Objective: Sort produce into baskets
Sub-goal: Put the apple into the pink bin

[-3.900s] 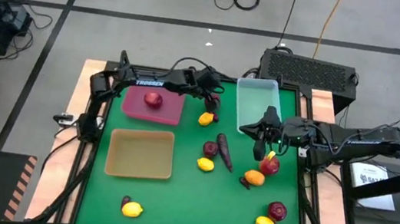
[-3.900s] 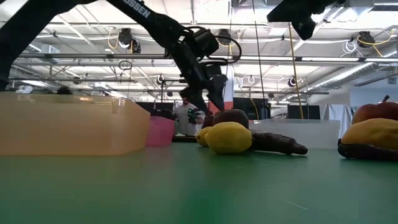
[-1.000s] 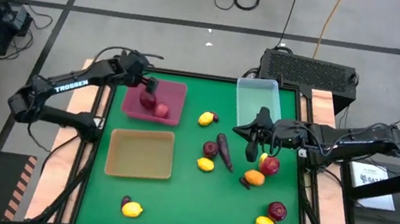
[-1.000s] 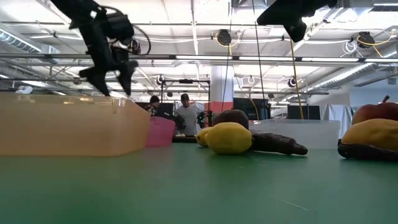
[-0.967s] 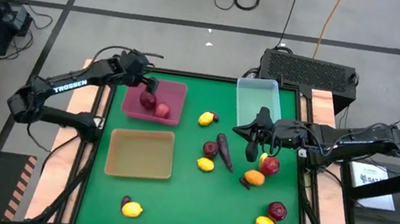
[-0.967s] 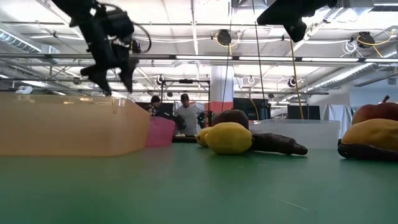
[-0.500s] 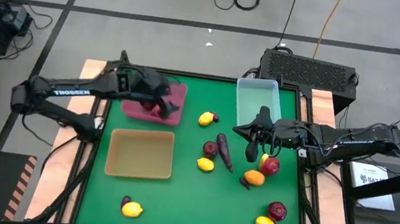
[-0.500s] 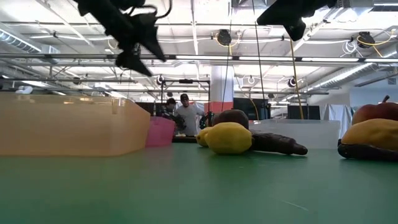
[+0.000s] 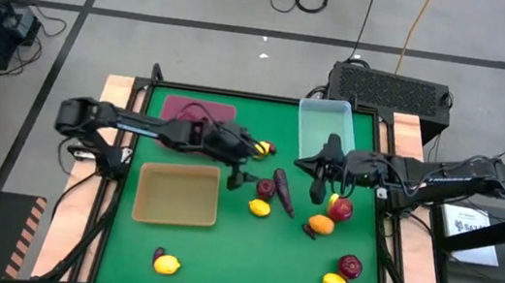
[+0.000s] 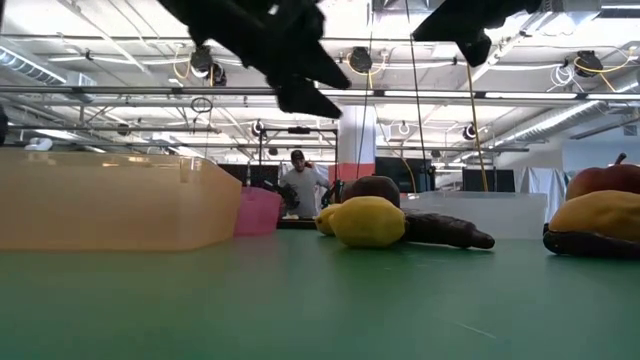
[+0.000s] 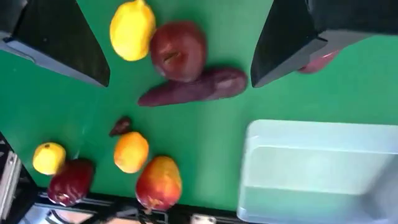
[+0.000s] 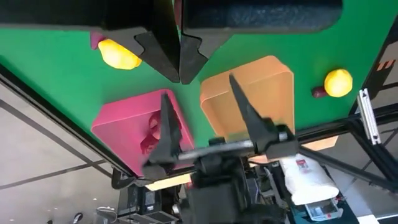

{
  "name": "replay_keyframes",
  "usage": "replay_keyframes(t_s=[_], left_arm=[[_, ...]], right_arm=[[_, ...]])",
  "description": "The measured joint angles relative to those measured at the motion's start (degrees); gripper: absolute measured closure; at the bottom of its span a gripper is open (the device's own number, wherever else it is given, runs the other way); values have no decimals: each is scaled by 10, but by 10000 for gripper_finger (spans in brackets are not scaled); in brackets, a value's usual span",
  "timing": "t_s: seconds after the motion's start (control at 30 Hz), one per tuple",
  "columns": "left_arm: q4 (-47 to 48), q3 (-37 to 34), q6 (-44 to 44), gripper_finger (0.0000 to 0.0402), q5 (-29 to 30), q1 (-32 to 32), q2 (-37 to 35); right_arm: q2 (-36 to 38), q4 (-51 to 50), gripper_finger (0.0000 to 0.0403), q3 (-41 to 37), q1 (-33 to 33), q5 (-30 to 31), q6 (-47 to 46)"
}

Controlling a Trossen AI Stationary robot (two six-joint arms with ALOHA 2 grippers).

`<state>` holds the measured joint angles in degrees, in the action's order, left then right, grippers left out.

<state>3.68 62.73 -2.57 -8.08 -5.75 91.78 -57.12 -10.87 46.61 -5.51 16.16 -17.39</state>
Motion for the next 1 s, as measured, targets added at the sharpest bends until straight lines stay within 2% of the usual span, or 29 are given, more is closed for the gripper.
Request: replay_keyframes(t_s=[0.13,0.27,0.5,0.63,0.77,1.0], left_arm=[[-2,51,13,7,-3,10,52],[-4,108,37,7,-3,16,98],[1,222,45,7,-27,15,189],[2,281,45,7,-56,17,230],[5,305,44,7,-60,18,249],[20,308,44,7,-60,18,250]], right_arm=[[1,-28,403,0,-14,-1,-14],[17,-94,403,0,-25,-21,-72],[69,-295,403,0,-59,-93,-281],[85,-413,403,0,-93,-103,-401],[80,-493,403,0,-109,-103,-485],[58,-508,387,0,-111,-103,-523]])
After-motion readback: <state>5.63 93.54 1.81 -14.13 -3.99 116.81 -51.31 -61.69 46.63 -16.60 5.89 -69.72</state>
